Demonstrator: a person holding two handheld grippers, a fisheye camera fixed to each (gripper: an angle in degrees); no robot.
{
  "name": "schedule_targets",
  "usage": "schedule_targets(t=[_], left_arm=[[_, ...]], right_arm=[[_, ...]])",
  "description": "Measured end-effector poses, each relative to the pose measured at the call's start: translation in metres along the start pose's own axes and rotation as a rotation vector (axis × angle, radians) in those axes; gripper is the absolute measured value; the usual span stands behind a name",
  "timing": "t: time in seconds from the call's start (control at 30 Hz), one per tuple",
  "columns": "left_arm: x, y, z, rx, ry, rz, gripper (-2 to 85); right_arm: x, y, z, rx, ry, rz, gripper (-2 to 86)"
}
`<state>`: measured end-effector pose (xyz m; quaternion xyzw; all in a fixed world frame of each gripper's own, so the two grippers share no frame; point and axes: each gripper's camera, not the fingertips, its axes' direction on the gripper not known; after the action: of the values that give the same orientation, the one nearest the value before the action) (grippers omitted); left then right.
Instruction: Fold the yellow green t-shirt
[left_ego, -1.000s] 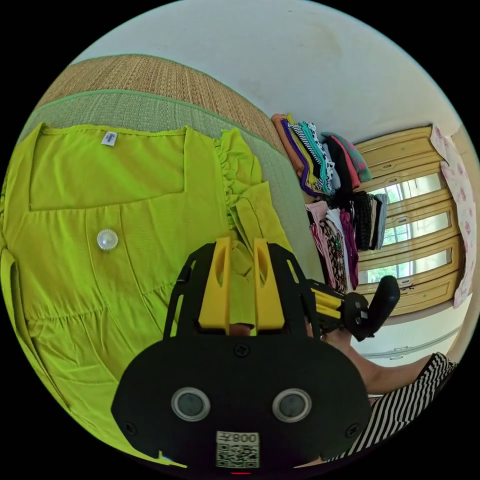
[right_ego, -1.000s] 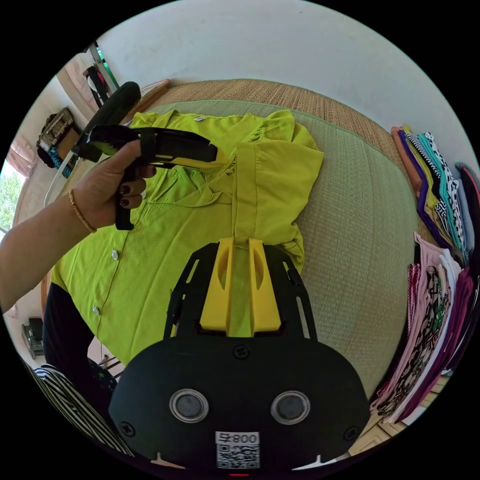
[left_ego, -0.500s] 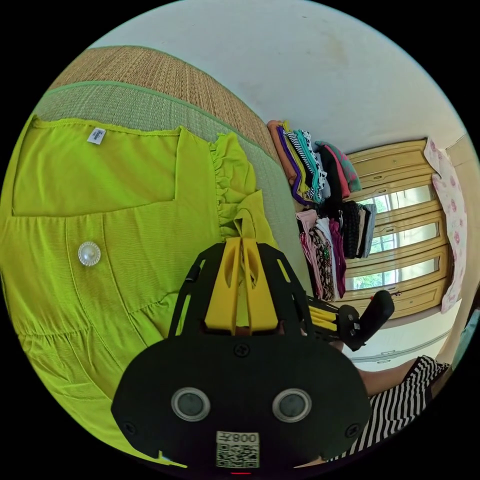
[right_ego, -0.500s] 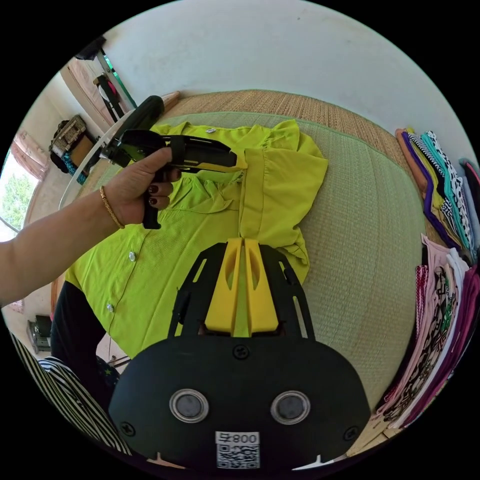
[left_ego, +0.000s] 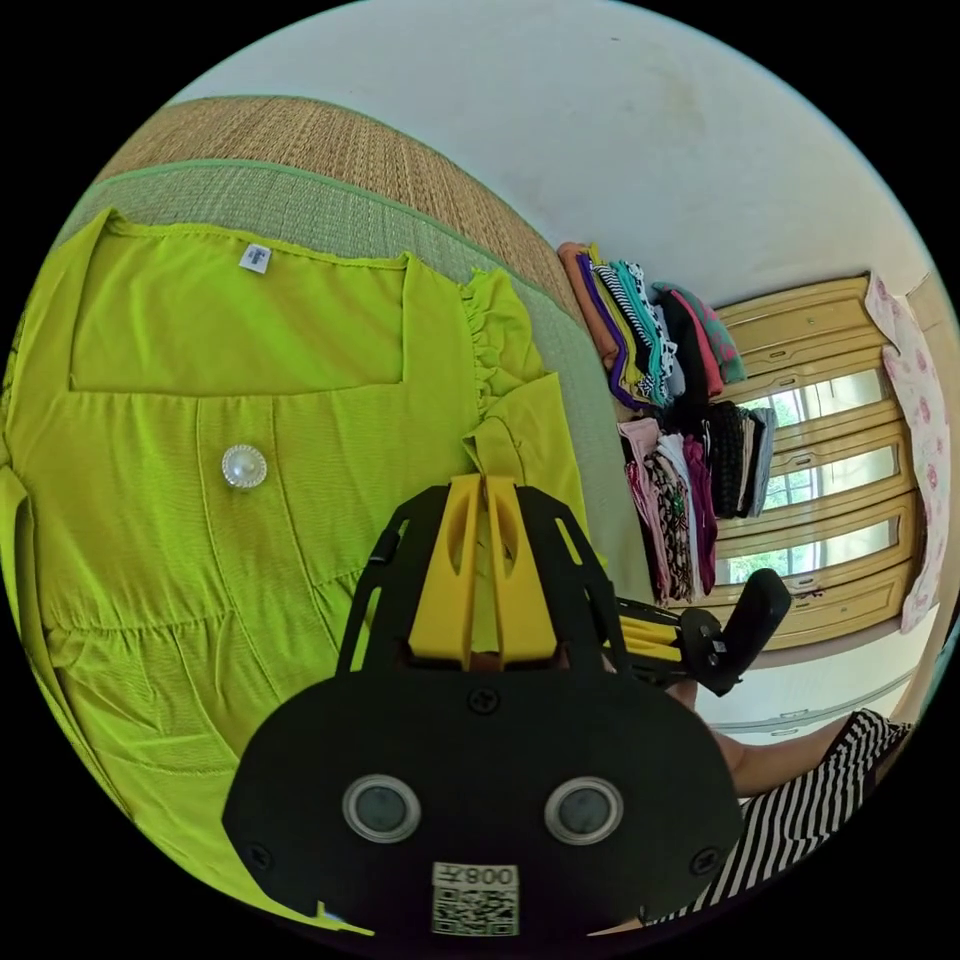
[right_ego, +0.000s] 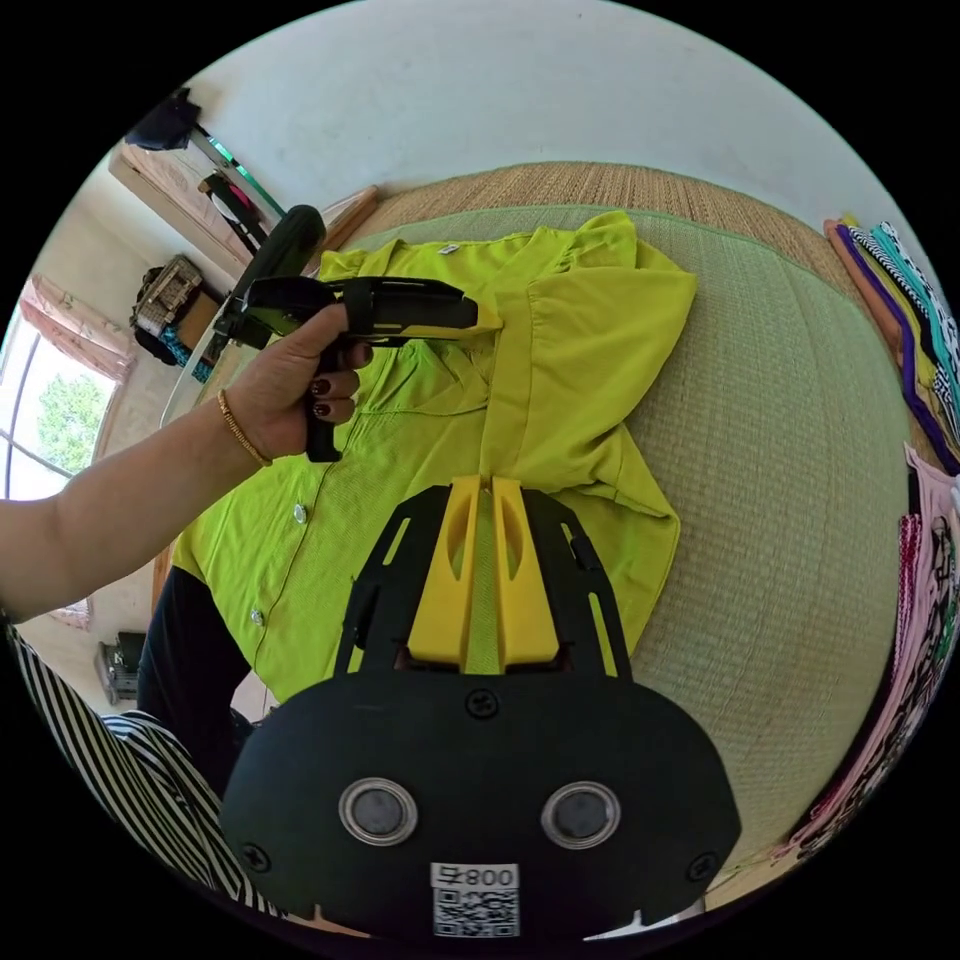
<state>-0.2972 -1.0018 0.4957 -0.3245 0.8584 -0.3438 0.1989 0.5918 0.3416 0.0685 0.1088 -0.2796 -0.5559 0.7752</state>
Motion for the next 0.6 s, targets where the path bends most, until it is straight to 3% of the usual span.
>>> schedule_targets(t=[0.2,0.43,0.6], left_arm=[[0.022,0.013,-0.010,0.110,-0.071,0.092,0.4],[0.037,0.014,0.023,0.002,-0.137,0.167,0.2],[0.034,0.023,0.035,-0.025,-0.131,0.148,0.3]], right_arm=[[0.021,0.009,-0.021,0.023,-0.065,0.054,2.0],[0.038,0.016,-0.059,0.107,-0.148,0.111,0.6],[0.058,0.001,-0.065,0.131,0.001,0.148,0.2]])
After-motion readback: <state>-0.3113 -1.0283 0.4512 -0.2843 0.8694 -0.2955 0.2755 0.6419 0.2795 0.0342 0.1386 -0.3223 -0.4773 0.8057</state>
